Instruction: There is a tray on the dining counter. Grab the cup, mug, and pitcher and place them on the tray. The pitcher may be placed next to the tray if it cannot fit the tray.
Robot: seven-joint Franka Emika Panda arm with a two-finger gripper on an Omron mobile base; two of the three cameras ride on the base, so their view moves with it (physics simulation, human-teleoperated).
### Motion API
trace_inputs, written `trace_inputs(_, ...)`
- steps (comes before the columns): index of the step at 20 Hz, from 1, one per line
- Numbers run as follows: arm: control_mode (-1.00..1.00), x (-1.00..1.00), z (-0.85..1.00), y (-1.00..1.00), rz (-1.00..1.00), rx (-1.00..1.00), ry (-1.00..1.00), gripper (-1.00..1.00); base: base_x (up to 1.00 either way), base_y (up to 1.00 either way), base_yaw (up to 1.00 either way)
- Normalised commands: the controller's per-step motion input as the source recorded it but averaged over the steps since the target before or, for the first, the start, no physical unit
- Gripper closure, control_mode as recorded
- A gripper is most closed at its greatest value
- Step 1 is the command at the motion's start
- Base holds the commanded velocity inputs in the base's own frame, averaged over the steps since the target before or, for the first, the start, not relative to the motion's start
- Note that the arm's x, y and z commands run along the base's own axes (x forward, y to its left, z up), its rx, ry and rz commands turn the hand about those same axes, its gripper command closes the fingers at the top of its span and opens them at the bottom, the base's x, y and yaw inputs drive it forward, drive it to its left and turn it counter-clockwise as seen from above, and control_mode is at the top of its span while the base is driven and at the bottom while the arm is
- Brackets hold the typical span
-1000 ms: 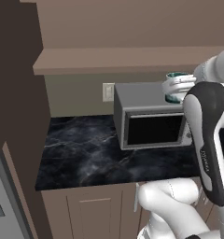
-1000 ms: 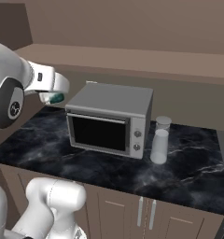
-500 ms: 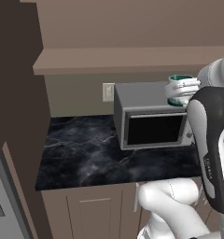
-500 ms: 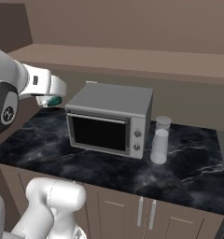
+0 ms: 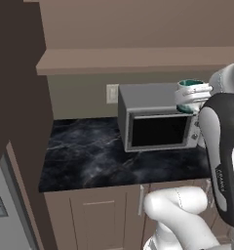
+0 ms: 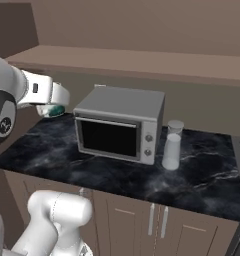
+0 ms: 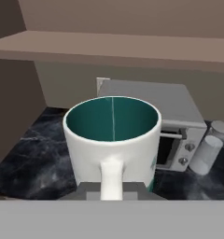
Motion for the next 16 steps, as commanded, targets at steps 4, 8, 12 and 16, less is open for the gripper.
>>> trace_inputs(4,1.00,0.00,0.00,0.00,0.00,0.00,0.00,1.00,-1.00,-0.18,0.13)
trace_inputs(8,1.00,0.00,0.00,0.00,0.00,0.00,0.00,1.00,-0.87,-0.05,0.29)
trace_inputs(12,1.00,0.00,0.00,0.00,0.00,0.00,0.00,1.00,-0.64,-0.02,0.45)
trace_inputs(16,1.00,0.00,0.00,0.00,0.00,0.00,0.00,1.00,-0.48,-0.01,0.66)
